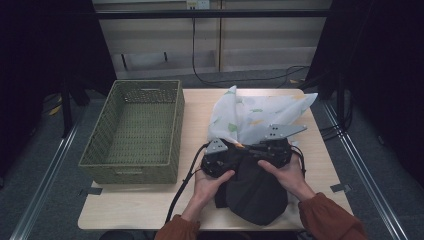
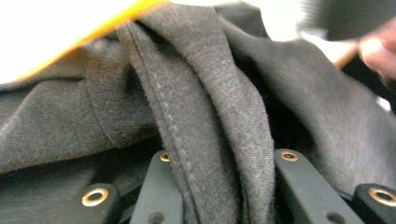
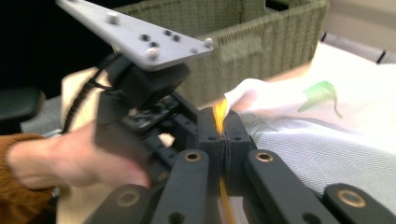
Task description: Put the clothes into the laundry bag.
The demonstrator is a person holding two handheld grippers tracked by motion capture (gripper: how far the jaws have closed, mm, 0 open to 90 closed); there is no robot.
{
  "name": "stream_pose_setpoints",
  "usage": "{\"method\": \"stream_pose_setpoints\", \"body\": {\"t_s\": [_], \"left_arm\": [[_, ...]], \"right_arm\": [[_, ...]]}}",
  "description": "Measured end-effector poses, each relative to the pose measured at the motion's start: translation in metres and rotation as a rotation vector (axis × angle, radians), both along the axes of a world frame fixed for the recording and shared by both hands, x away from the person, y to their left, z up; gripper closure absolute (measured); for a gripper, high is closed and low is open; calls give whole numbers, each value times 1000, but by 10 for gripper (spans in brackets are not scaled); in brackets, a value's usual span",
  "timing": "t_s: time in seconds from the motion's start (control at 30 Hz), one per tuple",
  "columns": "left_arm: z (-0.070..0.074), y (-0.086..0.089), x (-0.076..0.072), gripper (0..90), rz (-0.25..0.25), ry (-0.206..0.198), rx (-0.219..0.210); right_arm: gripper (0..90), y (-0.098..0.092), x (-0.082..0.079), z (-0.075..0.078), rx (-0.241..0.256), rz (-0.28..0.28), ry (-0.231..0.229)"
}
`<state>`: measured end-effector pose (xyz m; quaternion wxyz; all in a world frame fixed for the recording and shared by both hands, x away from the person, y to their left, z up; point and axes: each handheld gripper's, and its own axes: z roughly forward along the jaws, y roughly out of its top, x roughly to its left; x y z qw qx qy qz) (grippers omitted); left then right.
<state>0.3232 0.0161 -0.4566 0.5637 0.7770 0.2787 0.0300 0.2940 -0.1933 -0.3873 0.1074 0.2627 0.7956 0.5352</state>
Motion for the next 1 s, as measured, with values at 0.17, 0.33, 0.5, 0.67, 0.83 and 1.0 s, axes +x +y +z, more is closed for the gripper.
{"method": "stream_pose_setpoints", "body": {"t_s": [0.17, 0.33, 0.5, 0.67, 0.83, 1.0], "left_arm": [[48, 8, -1, 755, 75, -117, -36], [62, 8, -3, 754, 142, -238, 50], [12, -5, 26, 752, 138, -131, 111], [-12, -4, 34, 716, 112, -83, 161], [-21, -8, 34, 679, 109, -82, 212], [-34, -10, 40, 677, 116, -66, 209]], "right_arm": [[885, -9, -7, 25, 90, 6, -41], [877, -9, -13, 33, 103, 12, -51], [889, -4, -8, 18, 62, 18, 3], [887, -20, 2, -16, -22, -28, 84], [884, -26, 4, -27, -40, -35, 111], [887, -23, -1, -33, -60, -2, 135]]}}
